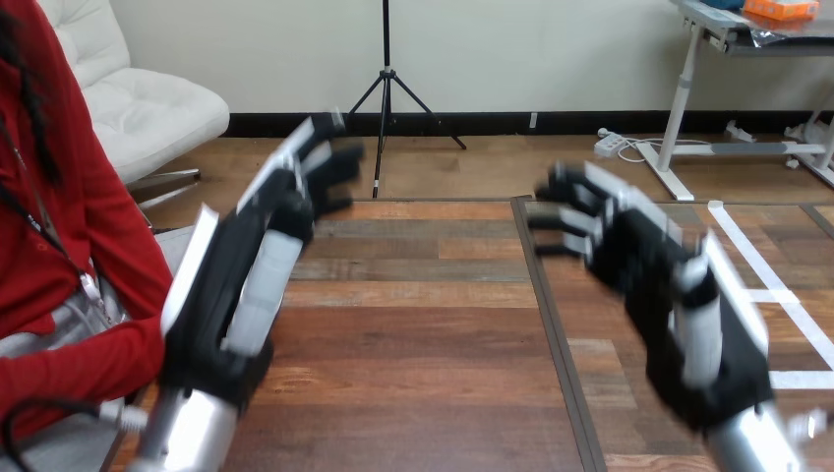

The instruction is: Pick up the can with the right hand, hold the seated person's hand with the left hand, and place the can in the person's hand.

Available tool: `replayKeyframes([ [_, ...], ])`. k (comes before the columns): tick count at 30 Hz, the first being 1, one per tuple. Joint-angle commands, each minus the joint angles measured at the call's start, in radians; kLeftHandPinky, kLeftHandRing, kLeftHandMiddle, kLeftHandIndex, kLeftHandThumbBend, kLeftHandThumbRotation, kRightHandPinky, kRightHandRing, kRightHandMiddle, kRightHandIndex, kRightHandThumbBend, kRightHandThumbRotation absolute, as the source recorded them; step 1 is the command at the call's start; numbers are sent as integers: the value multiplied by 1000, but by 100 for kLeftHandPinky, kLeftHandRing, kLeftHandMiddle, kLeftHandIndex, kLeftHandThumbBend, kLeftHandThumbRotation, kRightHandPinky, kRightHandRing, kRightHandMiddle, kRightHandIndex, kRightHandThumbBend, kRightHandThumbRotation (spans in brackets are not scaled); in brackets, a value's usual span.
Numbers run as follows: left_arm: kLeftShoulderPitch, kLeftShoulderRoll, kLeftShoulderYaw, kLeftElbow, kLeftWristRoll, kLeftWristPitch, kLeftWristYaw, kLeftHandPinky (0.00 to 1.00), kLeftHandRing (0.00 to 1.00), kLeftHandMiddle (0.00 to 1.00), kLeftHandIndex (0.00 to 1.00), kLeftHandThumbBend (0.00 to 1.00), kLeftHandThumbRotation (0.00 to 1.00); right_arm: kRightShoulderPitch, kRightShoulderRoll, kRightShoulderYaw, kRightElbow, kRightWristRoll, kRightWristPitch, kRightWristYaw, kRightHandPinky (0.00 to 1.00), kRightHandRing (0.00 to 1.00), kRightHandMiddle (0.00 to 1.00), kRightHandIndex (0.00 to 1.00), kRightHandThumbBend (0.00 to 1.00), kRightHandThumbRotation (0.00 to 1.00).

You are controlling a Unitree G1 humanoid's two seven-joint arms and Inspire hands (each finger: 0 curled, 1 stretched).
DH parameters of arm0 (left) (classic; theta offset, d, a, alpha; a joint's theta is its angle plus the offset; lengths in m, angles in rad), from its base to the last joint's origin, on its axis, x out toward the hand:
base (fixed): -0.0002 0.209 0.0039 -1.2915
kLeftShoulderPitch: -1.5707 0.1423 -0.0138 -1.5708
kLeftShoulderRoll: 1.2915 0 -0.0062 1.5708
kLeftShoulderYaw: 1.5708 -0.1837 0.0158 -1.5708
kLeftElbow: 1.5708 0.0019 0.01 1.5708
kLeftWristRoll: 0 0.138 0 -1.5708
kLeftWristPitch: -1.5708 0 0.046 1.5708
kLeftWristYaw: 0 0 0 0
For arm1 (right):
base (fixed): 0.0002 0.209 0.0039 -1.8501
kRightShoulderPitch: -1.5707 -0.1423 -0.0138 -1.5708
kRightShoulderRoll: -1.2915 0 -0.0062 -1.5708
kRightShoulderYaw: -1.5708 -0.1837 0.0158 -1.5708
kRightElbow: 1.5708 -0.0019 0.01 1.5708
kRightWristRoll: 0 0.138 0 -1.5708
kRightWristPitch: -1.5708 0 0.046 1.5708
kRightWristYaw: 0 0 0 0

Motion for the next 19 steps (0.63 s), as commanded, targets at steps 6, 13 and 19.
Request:
replayKeyframes([
  [6, 115, 7, 6, -83, -61, -47, -35, 48, 70, 73, 73, 67, 97, 100, 71, 18, -8, -6, -92, 12, 79, 85, 88, 87, 91, 100],
  [13, 177, 12, 8, -86, -82, -87, -60, 47, 69, 72, 72, 64, 97, 148, 98, 27, 14, 4, -109, 29, 80, 86, 88, 87, 89, 100],
  [19, 212, 5, 7, -62, -98, -116, -74, 51, 70, 73, 74, 65, 95, 174, 110, 30, 22, 10, -106, 34, 82, 87, 88, 87, 89, 100],
])
